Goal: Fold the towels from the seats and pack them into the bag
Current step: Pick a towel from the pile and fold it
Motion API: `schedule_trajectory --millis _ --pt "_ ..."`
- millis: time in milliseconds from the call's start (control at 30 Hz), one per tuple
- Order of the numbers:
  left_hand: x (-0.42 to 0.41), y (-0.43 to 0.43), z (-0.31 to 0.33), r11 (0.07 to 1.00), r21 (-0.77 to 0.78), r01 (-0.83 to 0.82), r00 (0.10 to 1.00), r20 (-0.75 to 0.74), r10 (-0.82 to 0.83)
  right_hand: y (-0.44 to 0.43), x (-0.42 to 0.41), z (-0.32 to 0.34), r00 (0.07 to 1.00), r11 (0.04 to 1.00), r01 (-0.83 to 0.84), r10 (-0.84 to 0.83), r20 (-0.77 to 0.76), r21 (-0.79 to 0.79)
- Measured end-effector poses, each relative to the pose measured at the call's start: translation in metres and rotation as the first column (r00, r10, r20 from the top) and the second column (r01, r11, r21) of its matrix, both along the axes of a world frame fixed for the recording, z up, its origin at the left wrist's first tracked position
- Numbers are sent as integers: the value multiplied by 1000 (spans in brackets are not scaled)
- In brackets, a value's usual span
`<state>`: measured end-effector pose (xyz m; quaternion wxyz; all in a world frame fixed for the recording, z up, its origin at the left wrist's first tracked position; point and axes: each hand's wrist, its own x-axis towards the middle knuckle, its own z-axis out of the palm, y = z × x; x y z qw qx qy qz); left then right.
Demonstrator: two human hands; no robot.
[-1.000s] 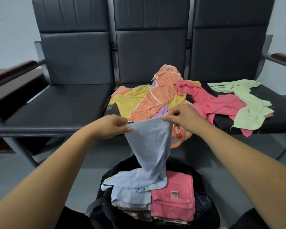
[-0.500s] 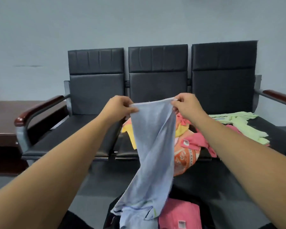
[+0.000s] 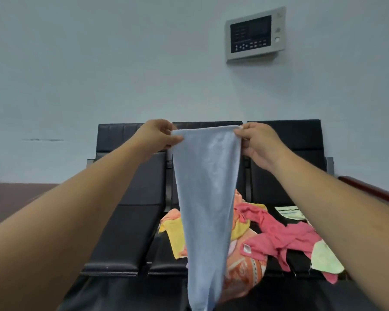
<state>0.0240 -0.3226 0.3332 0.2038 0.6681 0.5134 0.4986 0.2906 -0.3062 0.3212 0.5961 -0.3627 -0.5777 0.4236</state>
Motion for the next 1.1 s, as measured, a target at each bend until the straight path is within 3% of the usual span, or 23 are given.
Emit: schedule_trajectory --millis 100,167,267,367,433,500,600,800,900,967,1033,1100 --pt "3 -1 -9 980 -105 171 963 229 -144 1 -3 -3 999 999 37 -37 -30 6" --pt "5 -4 -13 969 -134 208 942 293 -161 3 -3 -6 998 998 57 -57 -29 17" --pt "6 -6 -18 974 -111 196 947 278 -159 5 -6 -15 993 995 99 -100 60 22" --pt "8 -1 -25 980 -131 151 966 231 -118 7 -10 -21 929 957 266 -287 235 117" --pt "8 3 -31 986 -128 109 980 182 -84 9 -12 -25 918 951 282 -305 253 123" --pt "8 6 -36 991 -107 85 984 164 -67 11 -10 -29 950 976 211 -218 222 56" --pt "9 4 -43 988 -97 117 980 173 -99 8 -5 -39 993 998 -68 69 95 -13" --pt "31 4 -51 935 -131 329 924 250 -290 -5 -27 -66 894 919 -384 394 215 -86" --pt "37 8 -60 944 -146 297 934 248 -256 -5 -36 -73 892 940 -317 341 297 -127" --pt "37 11 -70 937 -153 315 914 316 -256 -2 -38 -74 933 959 -262 279 228 -104" --pt "36 11 -82 860 -233 453 859 373 -352 4 -35 -73 964 965 -242 251 85 -102" --pt "36 10 -103 721 -419 552 833 306 -461 12 -29 -71 971 965 -239 235 -45 -111"
